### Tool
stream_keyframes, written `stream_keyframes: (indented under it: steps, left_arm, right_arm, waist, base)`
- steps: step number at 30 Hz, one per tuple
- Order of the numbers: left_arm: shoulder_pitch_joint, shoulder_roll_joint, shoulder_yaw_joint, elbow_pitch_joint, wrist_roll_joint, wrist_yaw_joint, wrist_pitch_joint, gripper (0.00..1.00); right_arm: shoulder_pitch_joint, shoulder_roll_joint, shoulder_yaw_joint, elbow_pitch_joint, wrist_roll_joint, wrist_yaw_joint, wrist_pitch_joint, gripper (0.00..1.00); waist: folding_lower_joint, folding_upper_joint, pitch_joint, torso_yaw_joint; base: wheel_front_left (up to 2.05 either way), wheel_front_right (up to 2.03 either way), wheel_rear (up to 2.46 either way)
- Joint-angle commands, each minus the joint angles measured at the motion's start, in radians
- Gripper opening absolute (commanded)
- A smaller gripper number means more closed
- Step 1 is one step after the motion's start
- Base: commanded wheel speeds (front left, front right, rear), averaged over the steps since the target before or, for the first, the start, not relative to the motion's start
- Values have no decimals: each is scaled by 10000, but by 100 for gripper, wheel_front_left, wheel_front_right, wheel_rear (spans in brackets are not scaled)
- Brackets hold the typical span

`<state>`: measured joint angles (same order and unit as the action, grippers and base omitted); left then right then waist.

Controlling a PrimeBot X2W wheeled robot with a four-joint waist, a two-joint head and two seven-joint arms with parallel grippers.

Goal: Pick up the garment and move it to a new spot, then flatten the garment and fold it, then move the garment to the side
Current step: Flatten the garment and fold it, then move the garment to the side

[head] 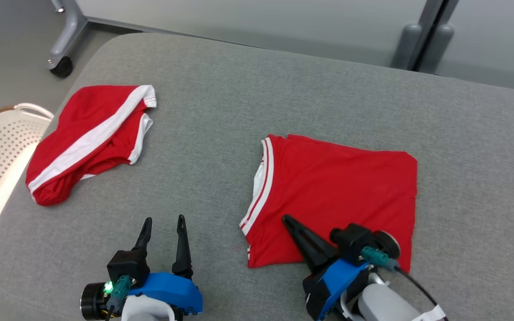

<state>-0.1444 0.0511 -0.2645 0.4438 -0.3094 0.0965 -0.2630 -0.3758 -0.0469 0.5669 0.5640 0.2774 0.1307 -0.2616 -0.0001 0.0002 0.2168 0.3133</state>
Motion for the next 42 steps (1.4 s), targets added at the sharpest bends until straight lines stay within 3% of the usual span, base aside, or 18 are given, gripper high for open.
stream_keyframes:
  steps: [1, 2, 3, 4, 10, 15, 27, 42]
  left_arm:
    - [-102, -15, 66, -52, 47, 31, -24, 100]
    - [-110, -9, 131, -66, 75, 47, -24, 100]
    - [-115, -7, 162, -62, 108, 56, -24, 100]
    - [-116, -6, 193, -72, 140, 57, -26, 100]
    - [-79, -1, 513, -22, 485, 39, -24, 100]
    - [163, -3, 929, 36, 799, 47, -24, 100]
    - [843, -3, 1782, 217, 1266, -135, -24, 100]
    - [1112, -9, 1650, 36, 1552, -547, -24, 100]
  right_arm:
    - [-11, -126, -250, -100, 6, 1, -49, 33]
    - [22, -129, -569, -233, -16, -1, -50, 44]
    - [97, -131, -938, -324, -99, 1, -49, 88]
    - [182, -118, -1381, -418, -231, 1, -47, 100]
    - [715, -92, -3635, -1105, -1525, 1, -44, 100]
    - [1185, -41, -4574, -1107, -1998, 1, -46, 100]
    - [2103, -46, -5308, -700, -1314, 1, -46, 100]
    - [2345, -47, -5040, -527, -1007, 1, -46, 100]
  waist:
    - [1, -2, -198, -290]
    - [1, -2, -248, -455]
    - [1, -2, -286, -604]
    - [1, -2, -331, -772]
    - [1, -2, -602, -1696]
    - [1, -2, -933, -2368]
    - [1, -2, -1773, -3259]
    - [1, -2, -1916, -3050]
  base:
    - [0, 0, 0]
    - [0, 0, 0]
    - [0, 0, 0]
    - [0, 0, 0]
    - [0, 0, 0]
    - [0, 0, 0]
    - [0, 0, 0]
    - [0, 0, 0]
